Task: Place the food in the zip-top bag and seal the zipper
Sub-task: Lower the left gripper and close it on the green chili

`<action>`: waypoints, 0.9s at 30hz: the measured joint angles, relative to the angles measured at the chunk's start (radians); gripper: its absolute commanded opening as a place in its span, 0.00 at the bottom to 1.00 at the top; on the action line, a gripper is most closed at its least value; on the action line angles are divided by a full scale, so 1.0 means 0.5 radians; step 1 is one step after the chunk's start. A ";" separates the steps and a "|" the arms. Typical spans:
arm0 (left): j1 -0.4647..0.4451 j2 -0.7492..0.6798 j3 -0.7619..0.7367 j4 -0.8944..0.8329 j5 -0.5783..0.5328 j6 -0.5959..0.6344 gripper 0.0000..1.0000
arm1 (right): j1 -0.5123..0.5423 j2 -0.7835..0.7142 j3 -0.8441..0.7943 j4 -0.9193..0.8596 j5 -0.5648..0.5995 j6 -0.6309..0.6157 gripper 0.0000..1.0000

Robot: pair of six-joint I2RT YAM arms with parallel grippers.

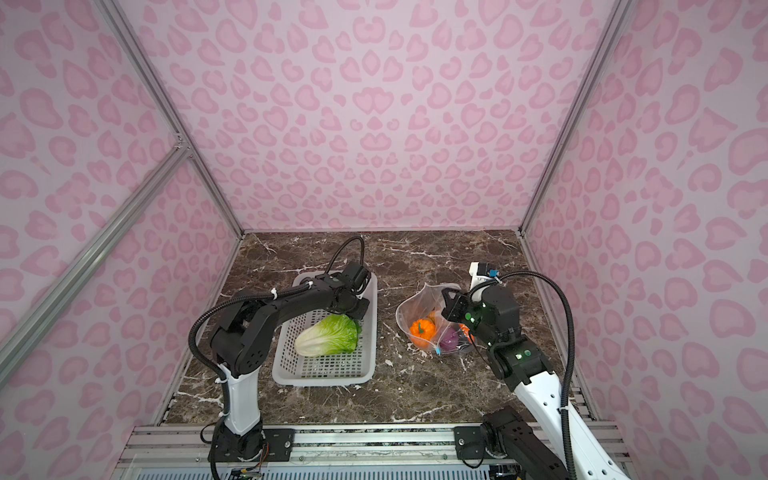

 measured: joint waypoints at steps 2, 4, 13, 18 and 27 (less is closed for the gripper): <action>-0.001 -0.019 -0.002 -0.016 -0.009 -0.001 0.03 | -0.001 0.003 0.000 0.001 0.000 0.000 0.00; -0.001 -0.052 -0.002 -0.044 -0.015 -0.007 0.03 | -0.001 0.007 0.000 0.000 0.000 0.000 0.00; 0.000 -0.235 0.002 -0.115 -0.067 -0.024 0.03 | -0.002 0.022 0.011 -0.005 -0.003 0.000 0.00; 0.003 -0.321 -0.002 -0.106 -0.113 -0.060 0.03 | -0.002 0.024 0.013 -0.026 -0.004 0.000 0.00; 0.009 -0.450 -0.008 -0.070 -0.128 -0.143 0.03 | -0.002 0.030 0.031 -0.043 -0.003 -0.001 0.00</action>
